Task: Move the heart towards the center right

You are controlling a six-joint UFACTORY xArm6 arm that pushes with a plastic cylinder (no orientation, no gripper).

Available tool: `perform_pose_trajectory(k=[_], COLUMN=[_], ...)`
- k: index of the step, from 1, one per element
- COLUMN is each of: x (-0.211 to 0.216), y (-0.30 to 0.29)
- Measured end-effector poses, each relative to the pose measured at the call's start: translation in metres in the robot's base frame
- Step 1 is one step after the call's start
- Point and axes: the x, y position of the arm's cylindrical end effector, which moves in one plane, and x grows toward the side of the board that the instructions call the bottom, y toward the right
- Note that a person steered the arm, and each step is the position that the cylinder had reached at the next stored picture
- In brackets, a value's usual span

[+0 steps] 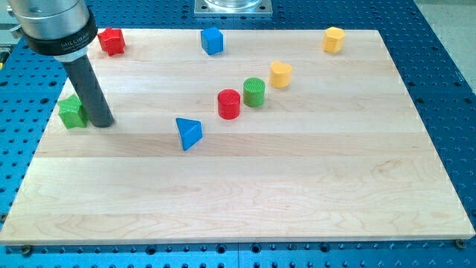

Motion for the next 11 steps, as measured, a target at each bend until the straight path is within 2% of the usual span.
perform_pose_trajectory(k=[2, 4, 5, 6, 7, 8, 9, 11], x=[-0.007, -0.088, -0.109, -0.11, -0.129, -0.061, -0.045, -0.098], y=[0.008, 0.098, 0.198, 0.298, 0.322, 0.341, 0.348, 0.35])
